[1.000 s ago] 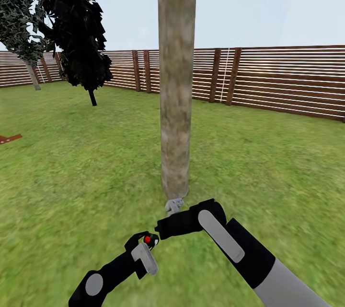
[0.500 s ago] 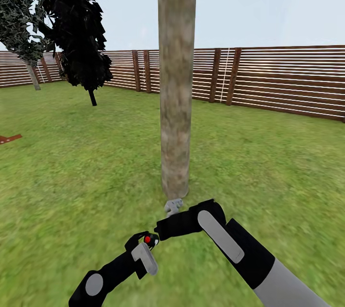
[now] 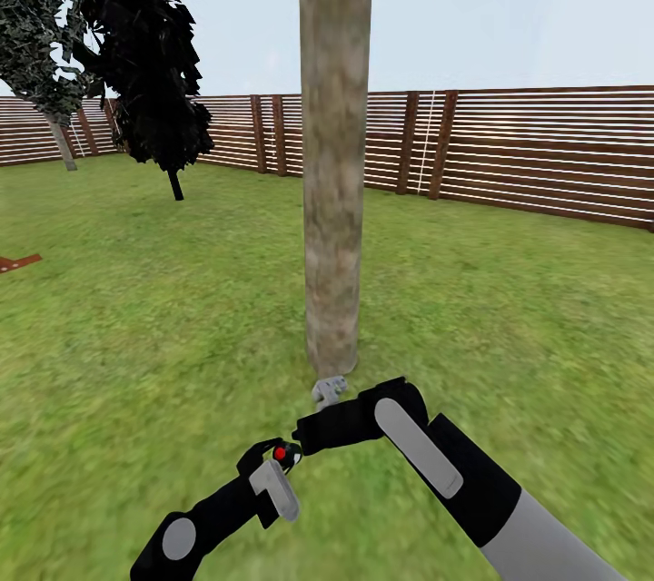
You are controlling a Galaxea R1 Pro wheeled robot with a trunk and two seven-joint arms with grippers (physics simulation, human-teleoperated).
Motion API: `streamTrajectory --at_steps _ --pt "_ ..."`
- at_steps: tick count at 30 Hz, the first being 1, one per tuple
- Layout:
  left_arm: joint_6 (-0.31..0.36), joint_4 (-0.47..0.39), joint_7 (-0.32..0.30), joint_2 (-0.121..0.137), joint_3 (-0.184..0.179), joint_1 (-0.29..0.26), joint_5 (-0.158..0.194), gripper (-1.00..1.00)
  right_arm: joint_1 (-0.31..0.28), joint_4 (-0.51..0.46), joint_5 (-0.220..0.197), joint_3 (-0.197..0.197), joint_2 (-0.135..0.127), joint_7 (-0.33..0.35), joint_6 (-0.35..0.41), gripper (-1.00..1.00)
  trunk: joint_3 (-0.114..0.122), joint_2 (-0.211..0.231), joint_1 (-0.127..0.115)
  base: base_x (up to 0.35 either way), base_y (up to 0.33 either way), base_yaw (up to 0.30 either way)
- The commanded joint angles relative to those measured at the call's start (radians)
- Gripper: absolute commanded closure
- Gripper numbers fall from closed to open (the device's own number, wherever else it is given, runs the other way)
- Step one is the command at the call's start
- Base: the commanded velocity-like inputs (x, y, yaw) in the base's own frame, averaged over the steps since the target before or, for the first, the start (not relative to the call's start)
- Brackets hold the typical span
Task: In the garden, pick up the pesticide atomizer on the floor and spray pesticide onto both trees until each tree trunk is fully covered.
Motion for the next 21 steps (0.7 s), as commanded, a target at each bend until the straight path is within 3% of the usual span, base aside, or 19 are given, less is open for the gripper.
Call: streamTrajectory --at_steps 1,21 --pt "0.005 -0.002 0.000 0.001 -0.001 -0.001 -0.004 1.00 -0.001 -0.001 -0.011 0.002 0.000 -0.010 0.001 1.00 -0.001 0.000 0.000 0.000 0.000 0.000" --pt "0.005 -0.002 0.000 0.001 -0.002 -0.001 -0.004 1.00 0.006 0.019 -0.008 0.008 0.002 -0.010 -0.002 1.00 -0.001 0.000 0.000 0.000 0.000 0.000"
